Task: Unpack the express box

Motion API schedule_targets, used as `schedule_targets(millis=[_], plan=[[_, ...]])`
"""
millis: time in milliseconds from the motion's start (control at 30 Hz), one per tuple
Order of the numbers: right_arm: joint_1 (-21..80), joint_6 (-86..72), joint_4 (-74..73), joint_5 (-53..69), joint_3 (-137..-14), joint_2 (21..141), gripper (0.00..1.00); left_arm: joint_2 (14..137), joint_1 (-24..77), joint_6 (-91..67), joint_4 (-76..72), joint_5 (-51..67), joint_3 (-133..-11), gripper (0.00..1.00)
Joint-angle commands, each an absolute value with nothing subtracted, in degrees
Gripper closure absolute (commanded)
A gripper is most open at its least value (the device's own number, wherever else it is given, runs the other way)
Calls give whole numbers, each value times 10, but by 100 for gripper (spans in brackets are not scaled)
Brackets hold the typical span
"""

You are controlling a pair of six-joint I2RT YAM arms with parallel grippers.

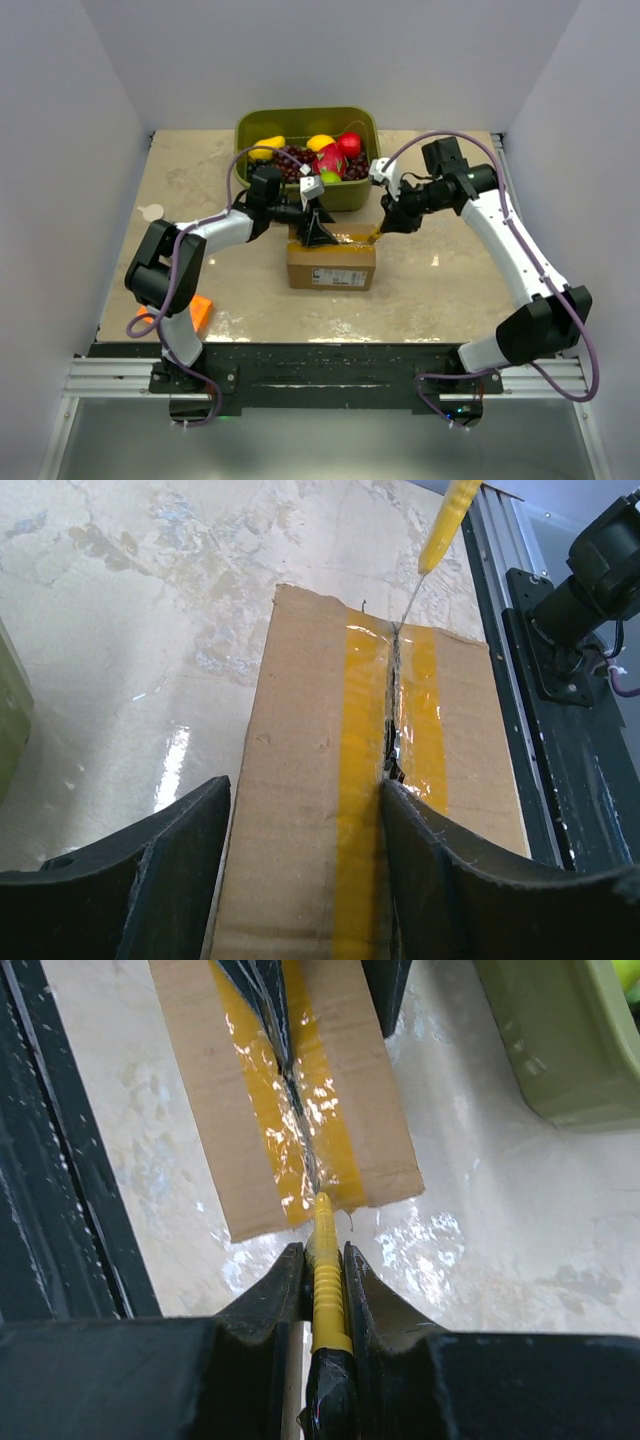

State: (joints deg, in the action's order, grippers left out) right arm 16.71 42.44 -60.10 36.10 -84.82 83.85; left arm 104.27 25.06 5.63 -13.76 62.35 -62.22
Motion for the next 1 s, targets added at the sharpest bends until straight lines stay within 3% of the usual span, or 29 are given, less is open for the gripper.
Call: schedule_targets(millis=[0,300,367,500,600,800,967], plan=[[135,482,-700,247,-846,806,100,1073,242,84,-72,582,-621,34],[49,449,-662,260,-839,782,100,1063,242,96,-46,598,-651,32],[47,323,-599,262,-827,773,100,1049,242,64,-79,613,-656,29],[47,74,-327,198,-753,700,100,1005,243,-12,-179,610,-664,17],[47,-45,-223,125,-682,635,100,1008,243,55,-87,595,-714,15],[47,-93,-305,167,-672,669,100,1033,243,224,109,593,-789,12],[47,-155,-279,209,-629,658,100,1068,243,207,175,640,-833,11]])
